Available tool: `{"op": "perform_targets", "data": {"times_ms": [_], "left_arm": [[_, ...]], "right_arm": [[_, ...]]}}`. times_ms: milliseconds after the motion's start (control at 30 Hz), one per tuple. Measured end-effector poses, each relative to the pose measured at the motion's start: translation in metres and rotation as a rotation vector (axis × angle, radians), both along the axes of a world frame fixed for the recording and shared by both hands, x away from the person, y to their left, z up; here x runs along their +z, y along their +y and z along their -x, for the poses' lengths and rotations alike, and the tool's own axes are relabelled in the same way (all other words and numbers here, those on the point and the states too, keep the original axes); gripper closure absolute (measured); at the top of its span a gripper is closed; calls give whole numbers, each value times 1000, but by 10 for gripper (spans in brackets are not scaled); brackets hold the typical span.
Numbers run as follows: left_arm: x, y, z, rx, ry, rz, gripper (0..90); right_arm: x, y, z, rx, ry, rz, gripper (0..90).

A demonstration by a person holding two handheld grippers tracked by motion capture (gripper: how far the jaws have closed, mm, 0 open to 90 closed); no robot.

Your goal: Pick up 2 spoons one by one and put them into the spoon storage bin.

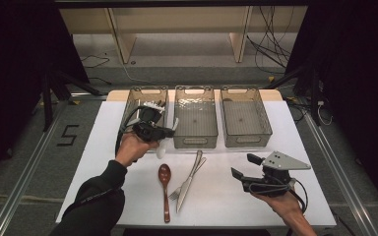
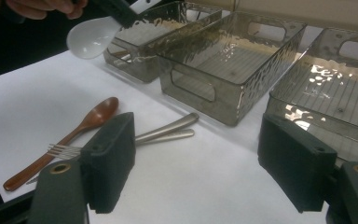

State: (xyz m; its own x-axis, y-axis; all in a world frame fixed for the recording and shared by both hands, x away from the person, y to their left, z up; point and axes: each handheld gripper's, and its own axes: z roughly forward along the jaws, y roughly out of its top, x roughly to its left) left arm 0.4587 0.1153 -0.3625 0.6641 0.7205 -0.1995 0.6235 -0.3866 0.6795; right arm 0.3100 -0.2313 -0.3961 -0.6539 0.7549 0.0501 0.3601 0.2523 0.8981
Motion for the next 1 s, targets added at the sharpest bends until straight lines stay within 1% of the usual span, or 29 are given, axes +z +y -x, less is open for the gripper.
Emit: {"op": "perform_targets", "data": {"times_ms": [200, 300, 367, 467, 500, 567, 633, 667, 700, 767, 867, 1000], "left_arm": [[2, -8, -20, 26, -10, 13, 851], [3, -14, -32, 35, -16, 28, 850], [3, -19, -40, 39, -16, 24, 850], [3, -24, -50, 48, -24, 32, 850], [3, -26, -52, 59, -26, 38, 850], [2, -29, -58, 70, -34, 33, 850], [1, -31, -64, 78, -35, 38, 850], [0, -32, -67, 86, -32, 50, 849], [-1, -33, -70, 89, -30, 57, 850], [-3, -34, -74, 77, -33, 58, 849], [-3, -36, -79, 88, -31, 48, 849], [-5, -37, -83, 105, -44, 53, 849]], "right_arm": [[-1, 0, -1, 0, 5, 0, 285], [-1, 0, -1, 4, 3, -1, 285], [-1, 0, -1, 3, 2, 0, 285], [-1, 0, -1, 3, 3, -1, 286], [-1, 0, -1, 3, 3, -2, 285], [-2, 0, -1, 1, 6, -1, 285], [-2, 0, -1, 2, 6, -1, 285], [-2, 0, -1, 4, 5, -2, 285], [-2, 0, -1, 6, 2, -2, 285], [-2, 0, -1, 5, 0, -2, 285], [-2, 0, -1, 3, 1, -3, 285], [-2, 0, -1, 6, 1, -6, 285]]}}
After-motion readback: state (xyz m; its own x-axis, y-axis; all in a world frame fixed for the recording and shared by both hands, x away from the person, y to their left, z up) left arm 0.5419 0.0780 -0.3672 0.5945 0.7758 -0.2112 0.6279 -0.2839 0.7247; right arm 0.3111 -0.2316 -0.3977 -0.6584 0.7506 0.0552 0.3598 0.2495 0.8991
